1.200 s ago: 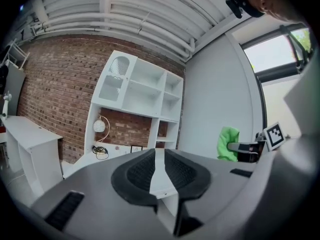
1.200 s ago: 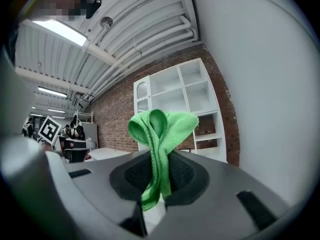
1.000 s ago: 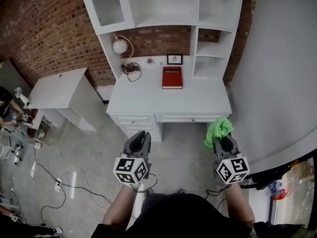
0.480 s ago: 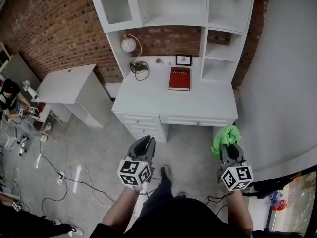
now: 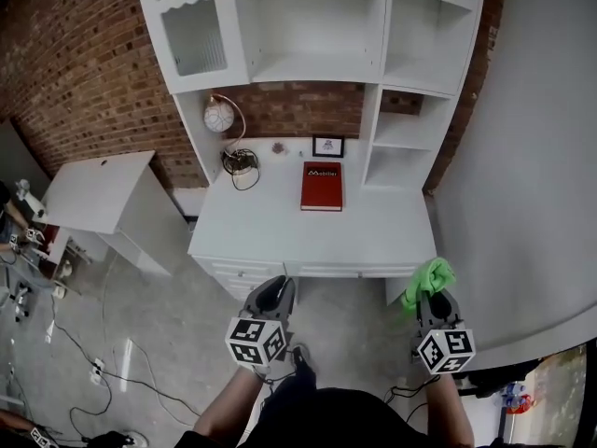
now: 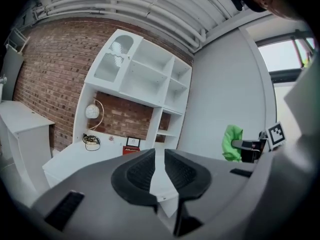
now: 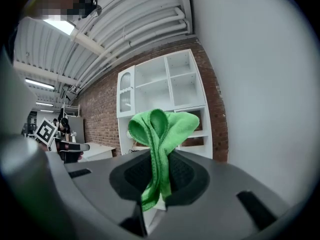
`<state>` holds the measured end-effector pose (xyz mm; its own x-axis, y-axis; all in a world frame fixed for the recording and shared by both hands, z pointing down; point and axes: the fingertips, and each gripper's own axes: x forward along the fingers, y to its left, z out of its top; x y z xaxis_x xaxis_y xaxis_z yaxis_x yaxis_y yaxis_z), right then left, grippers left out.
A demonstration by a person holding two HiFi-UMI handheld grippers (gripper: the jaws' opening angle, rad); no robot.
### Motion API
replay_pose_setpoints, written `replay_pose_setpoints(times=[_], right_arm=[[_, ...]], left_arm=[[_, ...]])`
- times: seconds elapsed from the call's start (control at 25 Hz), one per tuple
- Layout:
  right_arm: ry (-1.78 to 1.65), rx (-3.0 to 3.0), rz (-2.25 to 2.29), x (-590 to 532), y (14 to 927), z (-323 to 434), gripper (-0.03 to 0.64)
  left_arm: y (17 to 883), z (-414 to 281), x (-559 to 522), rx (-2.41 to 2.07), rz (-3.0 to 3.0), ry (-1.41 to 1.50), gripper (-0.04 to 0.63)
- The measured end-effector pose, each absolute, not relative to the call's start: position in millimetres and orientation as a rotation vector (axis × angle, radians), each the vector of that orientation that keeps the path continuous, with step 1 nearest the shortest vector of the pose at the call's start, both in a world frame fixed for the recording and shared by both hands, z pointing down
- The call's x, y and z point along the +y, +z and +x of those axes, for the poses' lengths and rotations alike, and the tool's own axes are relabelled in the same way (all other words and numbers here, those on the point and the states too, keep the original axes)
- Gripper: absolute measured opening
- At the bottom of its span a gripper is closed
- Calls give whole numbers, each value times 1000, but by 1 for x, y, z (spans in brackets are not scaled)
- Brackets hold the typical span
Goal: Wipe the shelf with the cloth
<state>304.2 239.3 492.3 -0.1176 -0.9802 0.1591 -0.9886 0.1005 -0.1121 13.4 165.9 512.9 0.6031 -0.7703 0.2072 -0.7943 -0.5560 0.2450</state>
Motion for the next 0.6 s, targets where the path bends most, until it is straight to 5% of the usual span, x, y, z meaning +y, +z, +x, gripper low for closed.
replay_pose_setpoints(times=[0.6], right_arm=[[317, -2306, 1960, 57, 493, 242, 57]], left_arm=[[520, -57, -7, -1345, 2446, 74, 57]])
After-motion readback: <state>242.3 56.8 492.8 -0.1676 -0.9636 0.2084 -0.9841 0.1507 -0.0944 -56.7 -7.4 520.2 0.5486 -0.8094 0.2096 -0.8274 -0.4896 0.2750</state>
